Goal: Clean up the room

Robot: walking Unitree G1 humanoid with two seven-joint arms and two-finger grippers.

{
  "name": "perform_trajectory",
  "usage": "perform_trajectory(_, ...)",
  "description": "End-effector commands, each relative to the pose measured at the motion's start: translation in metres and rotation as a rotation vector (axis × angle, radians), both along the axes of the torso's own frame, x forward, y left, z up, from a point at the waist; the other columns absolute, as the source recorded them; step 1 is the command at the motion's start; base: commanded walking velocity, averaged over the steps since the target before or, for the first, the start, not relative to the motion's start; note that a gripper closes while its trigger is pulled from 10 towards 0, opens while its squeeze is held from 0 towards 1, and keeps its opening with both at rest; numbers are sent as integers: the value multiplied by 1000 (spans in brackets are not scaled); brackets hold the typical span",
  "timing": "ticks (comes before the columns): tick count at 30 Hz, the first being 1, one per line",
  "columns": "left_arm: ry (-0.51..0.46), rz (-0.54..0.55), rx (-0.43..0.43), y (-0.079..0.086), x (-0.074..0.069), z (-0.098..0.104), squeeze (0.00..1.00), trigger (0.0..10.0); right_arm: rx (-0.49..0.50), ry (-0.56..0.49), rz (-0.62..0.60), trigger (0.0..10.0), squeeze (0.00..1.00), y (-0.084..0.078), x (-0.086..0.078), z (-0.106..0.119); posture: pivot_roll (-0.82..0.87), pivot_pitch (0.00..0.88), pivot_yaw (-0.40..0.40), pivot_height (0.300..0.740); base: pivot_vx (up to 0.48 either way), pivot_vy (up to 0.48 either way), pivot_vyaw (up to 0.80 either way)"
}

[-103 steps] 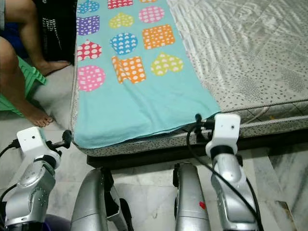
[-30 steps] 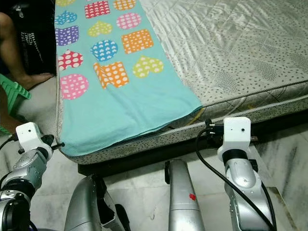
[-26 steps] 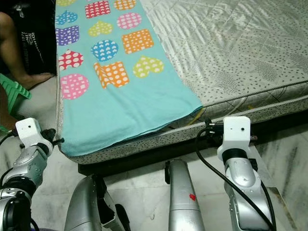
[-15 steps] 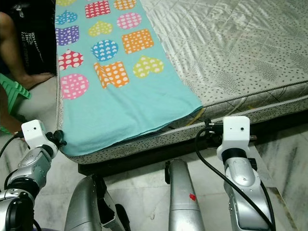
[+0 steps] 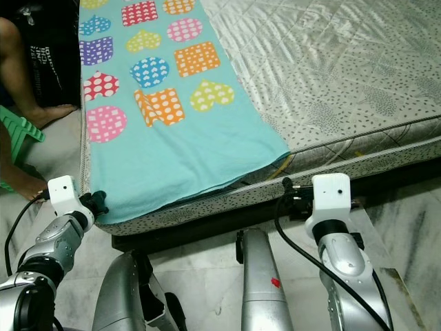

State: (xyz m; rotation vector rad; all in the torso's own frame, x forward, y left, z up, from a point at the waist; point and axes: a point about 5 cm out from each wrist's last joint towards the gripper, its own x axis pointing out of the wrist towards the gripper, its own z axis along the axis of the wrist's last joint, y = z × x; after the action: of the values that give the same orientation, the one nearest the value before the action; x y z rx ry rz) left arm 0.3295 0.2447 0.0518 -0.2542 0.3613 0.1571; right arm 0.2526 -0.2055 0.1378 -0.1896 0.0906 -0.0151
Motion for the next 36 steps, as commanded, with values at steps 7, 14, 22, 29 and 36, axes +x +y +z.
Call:
perform_trajectory(7,58,26,-34,5,-9,-12,0,0,11,11,37,10000,0,7,-3,0,-277,238,103,547,0,0,0)
perform_trajectory(14,55,38,-49,6,-9,-11,0,0,9,11,37,10000,0,6,-2,0,-277,241,101,547,0,0,0)
perform_trajectory(22,37,98,-29,23,-12,-6,0,0,7,13,31,10000,0,5,-1,-1,-277,241,101,547,0,0,0)
perform_trajectory(29,19,165,10,46,-14,4,0,0,9,14,33,10000,0,6,1,-2,-267,242,101,547,0,0,0)
perform_trajectory(36,4,222,46,63,-16,14,0,0,7,13,32,10000,0,6,4,-2,-263,242,100,547,0,0,0)
